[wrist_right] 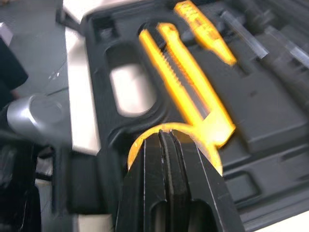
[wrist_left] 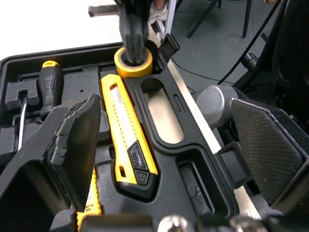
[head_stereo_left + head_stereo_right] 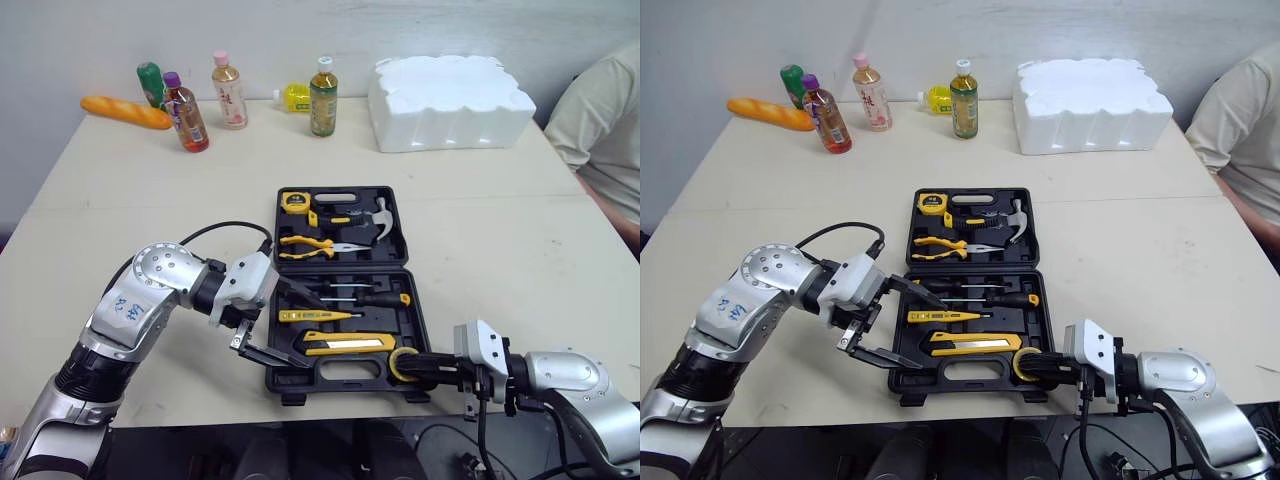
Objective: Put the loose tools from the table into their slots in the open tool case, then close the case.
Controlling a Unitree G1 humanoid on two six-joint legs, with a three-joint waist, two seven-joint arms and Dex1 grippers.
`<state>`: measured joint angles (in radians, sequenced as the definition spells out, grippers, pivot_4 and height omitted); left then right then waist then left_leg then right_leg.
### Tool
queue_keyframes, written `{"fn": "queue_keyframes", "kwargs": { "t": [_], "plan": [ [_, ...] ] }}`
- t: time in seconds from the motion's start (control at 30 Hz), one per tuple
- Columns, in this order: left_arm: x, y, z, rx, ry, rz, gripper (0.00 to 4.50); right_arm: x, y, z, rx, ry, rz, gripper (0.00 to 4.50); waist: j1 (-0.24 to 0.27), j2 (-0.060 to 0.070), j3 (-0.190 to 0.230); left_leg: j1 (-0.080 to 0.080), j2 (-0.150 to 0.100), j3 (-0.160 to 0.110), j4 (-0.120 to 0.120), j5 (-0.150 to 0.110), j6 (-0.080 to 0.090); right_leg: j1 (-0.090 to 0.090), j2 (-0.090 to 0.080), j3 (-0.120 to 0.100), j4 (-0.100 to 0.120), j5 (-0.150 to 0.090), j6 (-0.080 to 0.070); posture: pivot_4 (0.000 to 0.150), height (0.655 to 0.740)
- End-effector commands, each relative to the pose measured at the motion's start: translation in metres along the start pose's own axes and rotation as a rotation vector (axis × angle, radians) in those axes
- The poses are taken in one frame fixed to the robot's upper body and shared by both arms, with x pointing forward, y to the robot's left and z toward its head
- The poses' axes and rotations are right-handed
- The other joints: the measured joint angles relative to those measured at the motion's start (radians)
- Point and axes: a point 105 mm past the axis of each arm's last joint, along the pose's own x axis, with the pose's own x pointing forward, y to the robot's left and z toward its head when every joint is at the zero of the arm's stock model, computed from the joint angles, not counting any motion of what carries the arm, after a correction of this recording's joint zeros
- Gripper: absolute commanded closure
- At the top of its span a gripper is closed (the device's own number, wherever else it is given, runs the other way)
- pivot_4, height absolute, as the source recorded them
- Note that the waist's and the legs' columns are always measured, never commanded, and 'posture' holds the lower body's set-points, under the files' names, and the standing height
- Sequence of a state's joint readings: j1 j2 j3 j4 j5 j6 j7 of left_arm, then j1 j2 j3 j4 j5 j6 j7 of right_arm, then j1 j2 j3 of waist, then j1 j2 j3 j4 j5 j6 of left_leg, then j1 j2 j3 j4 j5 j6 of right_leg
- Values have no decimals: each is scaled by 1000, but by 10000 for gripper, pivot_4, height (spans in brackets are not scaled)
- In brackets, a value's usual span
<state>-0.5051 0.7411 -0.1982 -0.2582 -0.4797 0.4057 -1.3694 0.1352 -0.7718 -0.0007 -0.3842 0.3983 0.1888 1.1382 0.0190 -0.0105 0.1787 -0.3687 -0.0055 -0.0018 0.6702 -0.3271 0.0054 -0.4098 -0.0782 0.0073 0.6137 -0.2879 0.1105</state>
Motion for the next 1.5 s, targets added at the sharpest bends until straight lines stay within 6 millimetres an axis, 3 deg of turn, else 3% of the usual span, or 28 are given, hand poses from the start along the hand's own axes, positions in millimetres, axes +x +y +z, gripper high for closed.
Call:
{"fn": "queue_keyframes", "kwargs": {
  "t": [0.03,0.17,0.27,0.37,0.53,0.73,0.83,0.93,1.03,1.27,1.33,1.5],
  "plan": [
    [-5,4,5,35,6,27,0,3,4,-39,58,109,-22,44429,-3,-2,-1,0,0,0,0,0,0,0,0,0,0,0,0,1500,7383],
    [-6,5,5,34,7,34,0,-3,4,-61,145,147,-66,44429,-7,-7,-4,6,1,-1,-2,0,0,5,0,0,0,-1,-1,1500,7383],
    [-7,4,5,33,8,39,0,-6,9,-65,169,149,-66,44429,-10,-10,-8,19,1,-2,-6,-2,-1,20,-1,0,-5,-2,-4,1500,7383],
    [-7,4,5,31,5,43,0,-4,4,-51,168,97,-82,44429,-5,-17,-12,19,2,-7,-5,-3,-2,22,-5,1,-7,-4,-7,1500,7383],
    [-6,4,5,30,2,45,0,-1,0,-24,126,35,-66,44429,-4,-17,-13,17,2,-12,-5,-3,-3,23,-10,-2,-8,-4,-7,1500,7383],
    [-6,4,1,19,0,51,0,1,-1,24,59,-64,8,44429,-4,-10,-8,13,2,-13,-5,-3,-4,18,-11,-3,-7,-4,-7,1500,7383],
    [-6,6,2,25,3,52,0,3,-4,36,53,-101,10,44429,-5,-3,-3,12,1,-12,-6,-3,-4,16,-11,-3,-6,-4,-7,1500,7383],
    [-6,8,2,28,2,55,0,10,-3,30,71,-87,14,44429,-6,-1,-2,11,1,-12,-6,-3,-4,16,-9,-3,-6,-4,-7,1500,7383],
    [-6,8,2,29,2,55,0,16,1,6,106,-4,21,44429,-5,-1,-2,11,2,-12,-6,-3,-4,16,-7,-3,-6,-4,-7,1500,7383],
    [-7,8,1,26,1,67,0,4,14,-32,118,171,59,44429,1,-1,-2,11,1,-11,-5,-3,-4,16,-4,-2,-7,-4,-7,1500,7383],
    [-8,8,1,22,-2,75,0,4,15,-21,126,126,63,44429,4,-1,-2,12,2,-12,-6,-3,-4,17,-4,-3,-7,-4,-7,1500,7383],
    [-16,13,-7,-10,4,170,0,-6,-7,18,102,18,-17,44429,4,-1,-2,12,1,-12,-6,-3,-4,17,-5,-2,-7,-4,-7,1500,7383]
  ]
}}
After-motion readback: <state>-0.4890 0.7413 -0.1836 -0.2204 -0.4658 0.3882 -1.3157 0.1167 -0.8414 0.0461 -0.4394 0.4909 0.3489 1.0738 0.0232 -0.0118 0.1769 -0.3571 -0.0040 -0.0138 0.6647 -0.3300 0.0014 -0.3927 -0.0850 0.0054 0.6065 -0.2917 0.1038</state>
